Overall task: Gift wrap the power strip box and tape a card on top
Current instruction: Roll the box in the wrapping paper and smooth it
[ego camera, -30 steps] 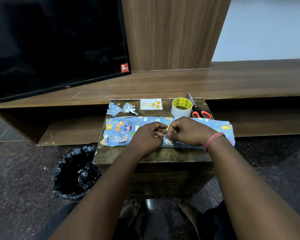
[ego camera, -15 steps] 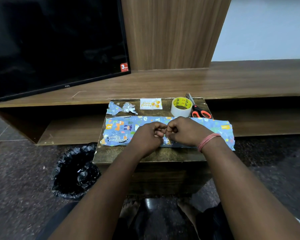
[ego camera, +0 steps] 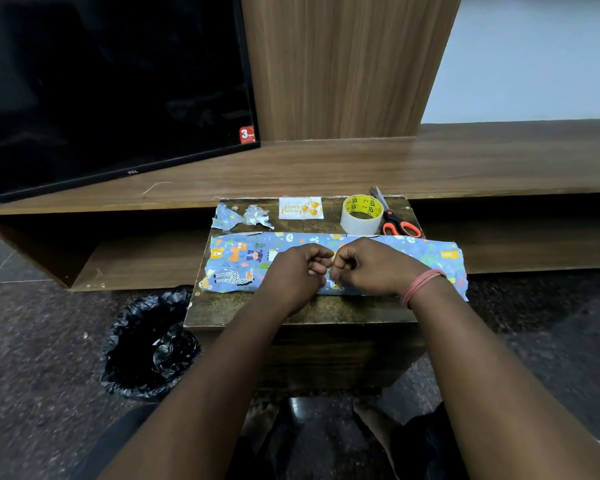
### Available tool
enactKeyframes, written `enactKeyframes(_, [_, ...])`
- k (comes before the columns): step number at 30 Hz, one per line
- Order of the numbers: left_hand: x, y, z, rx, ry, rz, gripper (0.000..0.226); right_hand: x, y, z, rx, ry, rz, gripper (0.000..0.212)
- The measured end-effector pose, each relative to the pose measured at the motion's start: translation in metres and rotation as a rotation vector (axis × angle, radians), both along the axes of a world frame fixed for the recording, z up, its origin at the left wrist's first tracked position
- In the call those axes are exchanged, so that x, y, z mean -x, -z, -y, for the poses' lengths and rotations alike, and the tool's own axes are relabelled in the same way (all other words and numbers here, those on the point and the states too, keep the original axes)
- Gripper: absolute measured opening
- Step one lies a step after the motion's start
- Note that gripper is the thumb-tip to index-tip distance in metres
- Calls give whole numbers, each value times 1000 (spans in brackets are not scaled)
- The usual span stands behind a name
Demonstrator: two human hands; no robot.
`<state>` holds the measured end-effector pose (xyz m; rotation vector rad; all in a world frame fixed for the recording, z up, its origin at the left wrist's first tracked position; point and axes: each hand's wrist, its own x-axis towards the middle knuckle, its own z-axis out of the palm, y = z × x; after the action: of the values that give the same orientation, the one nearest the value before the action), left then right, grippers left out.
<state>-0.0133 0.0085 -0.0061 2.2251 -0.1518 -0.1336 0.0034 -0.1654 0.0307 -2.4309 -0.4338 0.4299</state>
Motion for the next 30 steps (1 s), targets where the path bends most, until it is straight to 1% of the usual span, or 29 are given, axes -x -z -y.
enactKeyframes(5, [0, 0, 0, 2, -4, -6, 42, -1, 2, -5, 39, 19, 33, 17])
enactKeyframes(9, [0, -2, 1, -5, -2, -6, 42, 1, 6, -5, 53, 31, 125, 9])
enactKeyframes(15, [0, -3, 0, -18, -10, -6, 41, 4, 7, -4, 66, 34, 194, 7])
enactKeyframes(19, [0, -3, 1, -19, -23, -5, 39, 7, 10, -7, 62, 84, 197, 11])
enactKeyframes(22, [-1, -3, 2, -9, -33, -3, 39, 7, 12, -10, 54, 151, 192, 9])
enactKeyframes(27, [-3, -1, 1, 17, -33, -16, 39, 2, 10, -14, 95, 226, 118, 6])
enactKeyframes(28, [-2, -2, 1, 28, -32, -19, 39, 2, 8, -15, 106, 233, 114, 9])
enactKeyframes(30, [-1, -2, 0, 58, -29, -23, 40, 1, 4, -15, 86, 255, 92, 35])
